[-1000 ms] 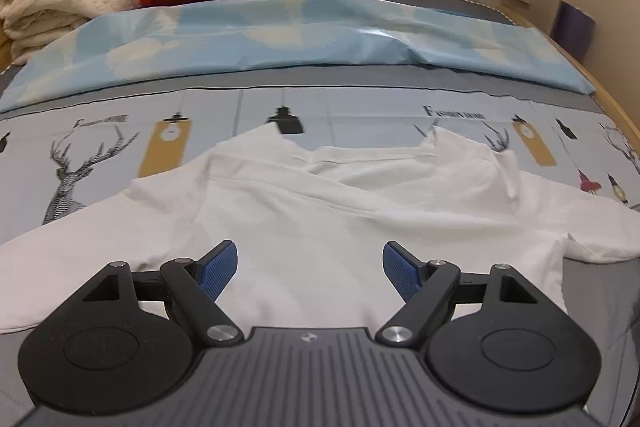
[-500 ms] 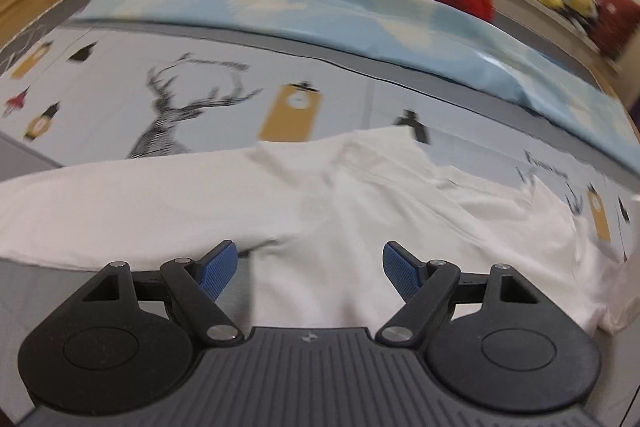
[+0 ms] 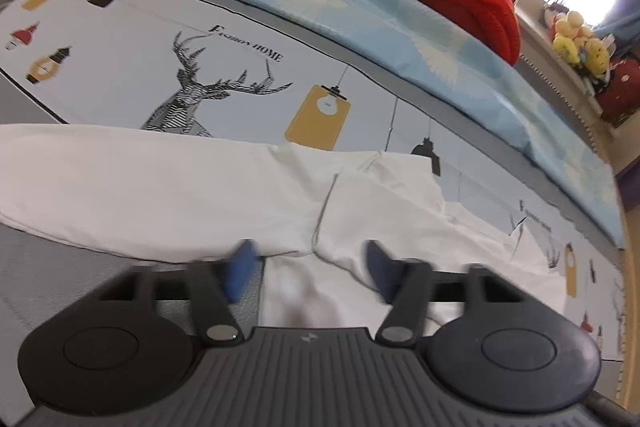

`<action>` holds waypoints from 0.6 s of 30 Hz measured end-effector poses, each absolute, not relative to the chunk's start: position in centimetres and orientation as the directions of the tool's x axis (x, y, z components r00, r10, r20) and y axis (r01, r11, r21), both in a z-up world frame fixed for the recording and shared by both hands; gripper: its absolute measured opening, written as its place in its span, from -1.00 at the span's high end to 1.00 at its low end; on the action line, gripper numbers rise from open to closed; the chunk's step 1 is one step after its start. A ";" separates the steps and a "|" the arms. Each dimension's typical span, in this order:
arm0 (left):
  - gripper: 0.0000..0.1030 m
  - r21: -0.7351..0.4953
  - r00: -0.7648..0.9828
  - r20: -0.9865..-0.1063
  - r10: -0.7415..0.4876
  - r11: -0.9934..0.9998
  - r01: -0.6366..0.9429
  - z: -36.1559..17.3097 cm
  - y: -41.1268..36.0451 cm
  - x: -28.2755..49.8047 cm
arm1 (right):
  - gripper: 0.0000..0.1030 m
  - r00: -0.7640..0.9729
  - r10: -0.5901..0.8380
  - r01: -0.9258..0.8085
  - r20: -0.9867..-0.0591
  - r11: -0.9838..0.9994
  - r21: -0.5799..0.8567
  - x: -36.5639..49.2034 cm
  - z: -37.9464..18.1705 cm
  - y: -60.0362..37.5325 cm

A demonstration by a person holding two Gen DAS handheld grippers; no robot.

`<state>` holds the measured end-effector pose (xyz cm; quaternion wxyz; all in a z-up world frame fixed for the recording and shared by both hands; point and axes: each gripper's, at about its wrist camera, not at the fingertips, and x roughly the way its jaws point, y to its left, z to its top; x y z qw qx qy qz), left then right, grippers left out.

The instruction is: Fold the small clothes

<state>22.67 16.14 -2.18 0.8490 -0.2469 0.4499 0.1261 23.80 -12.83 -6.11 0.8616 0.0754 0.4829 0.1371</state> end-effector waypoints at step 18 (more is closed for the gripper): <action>0.14 -0.426 0.484 -0.862 -0.148 0.728 -0.536 -12.5 15.1 28.2 | 0.41 0.531 0.139 0.486 -0.836 0.758 0.435 26.5 -13.7 -30.3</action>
